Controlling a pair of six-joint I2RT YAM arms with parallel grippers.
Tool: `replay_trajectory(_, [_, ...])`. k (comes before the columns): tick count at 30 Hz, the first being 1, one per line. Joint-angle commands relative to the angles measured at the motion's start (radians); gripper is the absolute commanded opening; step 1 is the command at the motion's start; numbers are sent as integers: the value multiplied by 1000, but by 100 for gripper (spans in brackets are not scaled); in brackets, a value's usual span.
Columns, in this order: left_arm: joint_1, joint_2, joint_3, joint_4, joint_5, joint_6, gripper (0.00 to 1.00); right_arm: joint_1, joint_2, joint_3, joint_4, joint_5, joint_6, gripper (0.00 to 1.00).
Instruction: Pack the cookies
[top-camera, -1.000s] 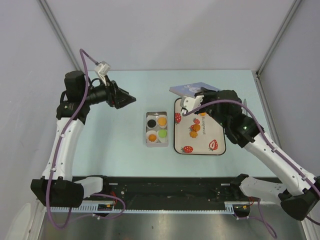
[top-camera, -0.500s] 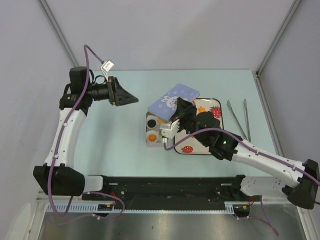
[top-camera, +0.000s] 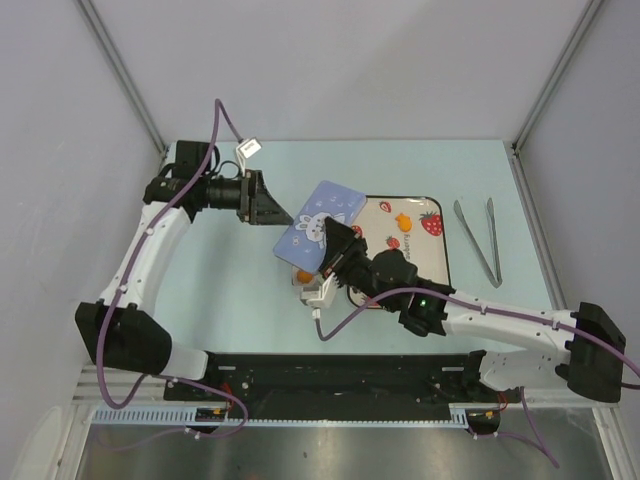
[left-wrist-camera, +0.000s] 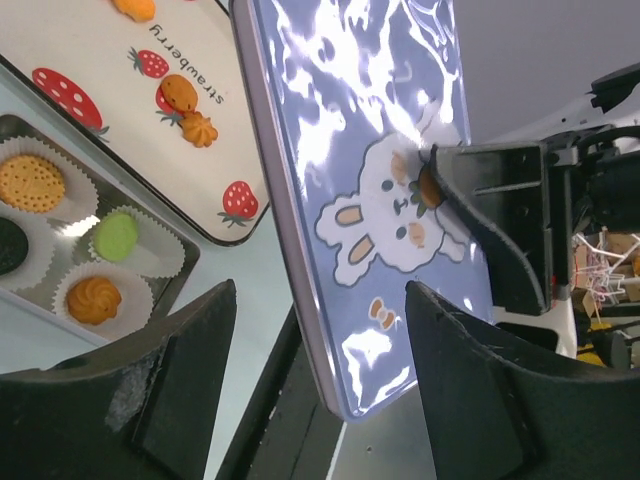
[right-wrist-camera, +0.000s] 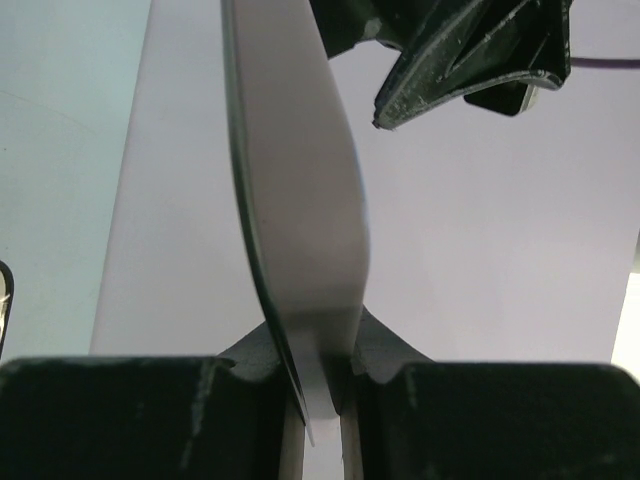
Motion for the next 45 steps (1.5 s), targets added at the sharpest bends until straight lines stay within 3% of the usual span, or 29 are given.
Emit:
replay_trajectory(1, [-19, 25, 62, -35, 29, 47, 73, 12, -24, -46, 161, -28, -58, 0])
replay_trajectory(14, [-116, 139, 105, -61, 40, 86, 73, 22, -36, -91, 228, -45, -83, 0])
replay_trajectory(18, [-119, 163, 106, -29, 140, 64, 62, 26, -35, -98, 225, -50, -80, 1])
replay_trajectory(20, [-120, 173, 105, -16, 180, 28, 55, 28, -32, -101, 215, -52, -81, 6])
replay_trajectory(23, [-120, 177, 86, 25, 250, -8, 34, 28, -30, -107, 185, -39, -75, 17])
replay_trajectory(24, [-120, 177, 65, 72, 293, -31, 19, 26, -30, -107, 173, -36, -71, 22])
replay_trajectory(27, [-120, 179, 19, 190, 344, -144, 6, 25, -30, -110, 164, -32, -75, 27])
replay_trajectory(29, [-120, 180, 8, 215, 359, -180, 3, 23, -27, -110, 164, -21, -81, 30])
replay_trajectory(32, [-120, 179, -3, 238, 366, -195, 1, 20, -20, -110, 173, -1, -94, 43])
replay_trajectory(33, [-120, 176, -4, 249, 369, -196, 1, 14, -15, -110, 176, 1, -94, 61])
replay_trajectory(35, [-119, 174, -4, 258, 363, -210, 0, 11, -12, -112, 172, 8, -94, 70])
replay_trajectory(36, [-116, 165, -10, 296, 361, -227, 0, 8, -12, -112, 161, 13, -91, 79])
replay_trajectory(39, [-97, 124, -65, 517, 335, -388, 0, 5, -21, -110, 132, 33, -65, 88])
replay_trajectory(43, [-51, 84, -193, 1001, 275, -824, 0, -11, -39, -109, 116, 66, -22, 92])
replay_trajectory(45, [-24, 85, -223, 1111, 226, -882, 0, -21, -50, -82, 69, 79, 30, 93])
